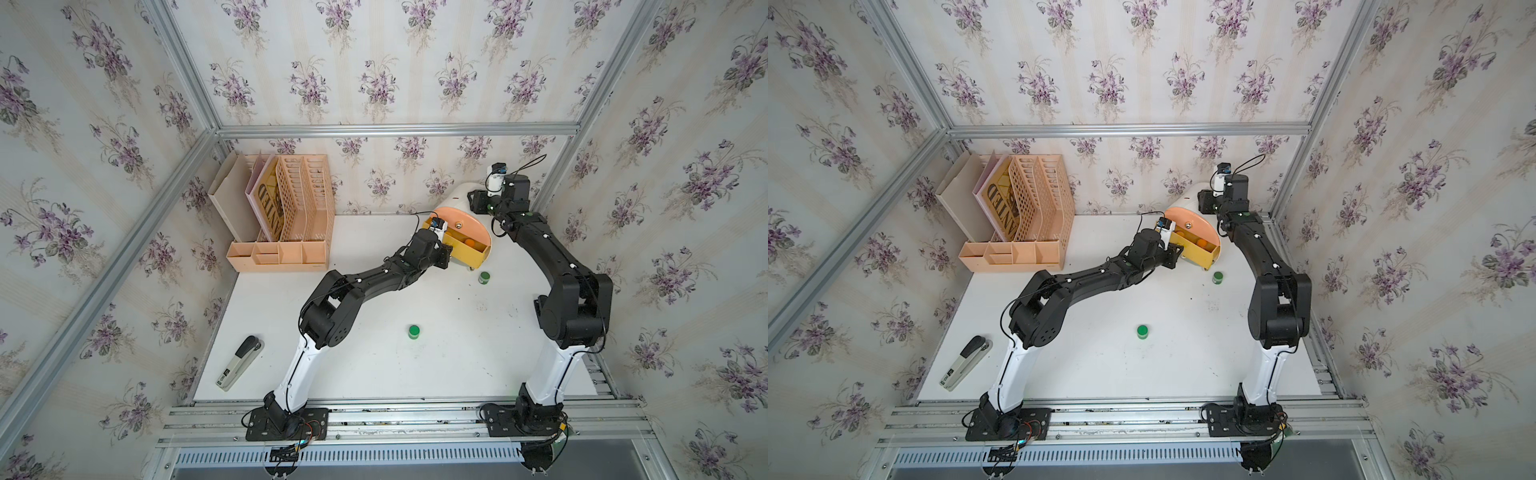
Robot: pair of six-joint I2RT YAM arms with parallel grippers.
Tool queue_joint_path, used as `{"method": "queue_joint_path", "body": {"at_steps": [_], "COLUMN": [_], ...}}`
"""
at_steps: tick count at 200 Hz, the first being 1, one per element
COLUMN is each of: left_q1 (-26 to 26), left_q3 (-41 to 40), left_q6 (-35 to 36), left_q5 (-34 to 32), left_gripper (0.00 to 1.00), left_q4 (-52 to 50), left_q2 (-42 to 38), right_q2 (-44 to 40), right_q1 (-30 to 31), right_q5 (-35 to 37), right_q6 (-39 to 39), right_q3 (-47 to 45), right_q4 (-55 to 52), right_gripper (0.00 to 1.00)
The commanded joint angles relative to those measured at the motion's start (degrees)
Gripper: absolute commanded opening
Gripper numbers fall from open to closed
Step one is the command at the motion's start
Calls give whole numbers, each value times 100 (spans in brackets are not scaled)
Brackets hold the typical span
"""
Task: Put the paint cans in the drawer according to color
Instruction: Close the drawer in the storage box.
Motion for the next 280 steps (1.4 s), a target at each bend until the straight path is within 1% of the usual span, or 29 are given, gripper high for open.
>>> {"method": "queue_joint_path", "body": {"at_steps": [1, 34, 66, 91, 102, 109, 130, 152, 164, 181, 204, 246, 280], "left_q1": [14, 14, 5, -25, -54, -73, -109, -118, -114, -127, -127, -122, -109], "left_q3": [96, 326, 610, 798, 882, 908, 979, 1022, 1055, 1001, 807, 358, 43], "left_q6": [-53, -76, 61, 88, 112, 139, 246, 274, 275, 292, 246, 23, -292], "left_q5": [-136, -145, -171, -193, -273, -349, -459, -518, -523, -540, -565, -585, -541], "left_gripper": [18, 18, 18, 19, 22, 25, 29, 31, 36, 46, 54, 55, 55], "left_q4": [56, 42, 41, 77, 89, 115, 174, 178, 176, 199, 281, 483, 693], "left_q2": [125, 325, 533, 685, 760, 804, 908, 959, 962, 893, 746, 611, 587], "right_q2": [60, 95, 124, 174, 178, 179, 203, 218, 213, 207, 202, 195, 195], "right_q1": [1, -4, 2, 3, -7, -3, -5, -9, -8, 0, -7, -8, 0], "right_q5": [-125, -179, -241, -298, -320, -328, -312, -311, -317, -320, -303, -312, -305], "right_q6": [129, 140, 147, 172, 181, 183, 174, 162, 163, 153, 140, 137, 135], "right_q3": [-36, -36, -45, -36, -42, -45, -40, -32, -27, -27, -27, -27, -27], "right_q4": [-553, -553, -544, -553, -553, -553, -549, -549, -546, -547, -560, -553, -562], "right_gripper": [56, 56, 56, 55, 55, 55, 55, 55, 55, 55, 55, 55, 55]}}
